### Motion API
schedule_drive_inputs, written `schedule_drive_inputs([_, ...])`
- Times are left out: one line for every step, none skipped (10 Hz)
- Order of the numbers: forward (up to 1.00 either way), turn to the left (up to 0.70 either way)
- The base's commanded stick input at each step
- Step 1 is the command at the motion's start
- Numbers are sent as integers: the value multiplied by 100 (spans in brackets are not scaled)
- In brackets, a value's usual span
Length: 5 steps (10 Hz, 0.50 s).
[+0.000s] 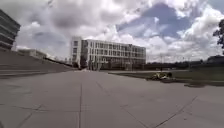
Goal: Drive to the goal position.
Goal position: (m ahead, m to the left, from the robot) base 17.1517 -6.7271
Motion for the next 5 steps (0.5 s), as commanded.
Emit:
schedule_drive_inputs([85, 4])
schedule_drive_inputs([85, 4])
schedule_drive_inputs([85, 4])
schedule_drive_inputs([85, 4])
schedule_drive_inputs([85, 4])
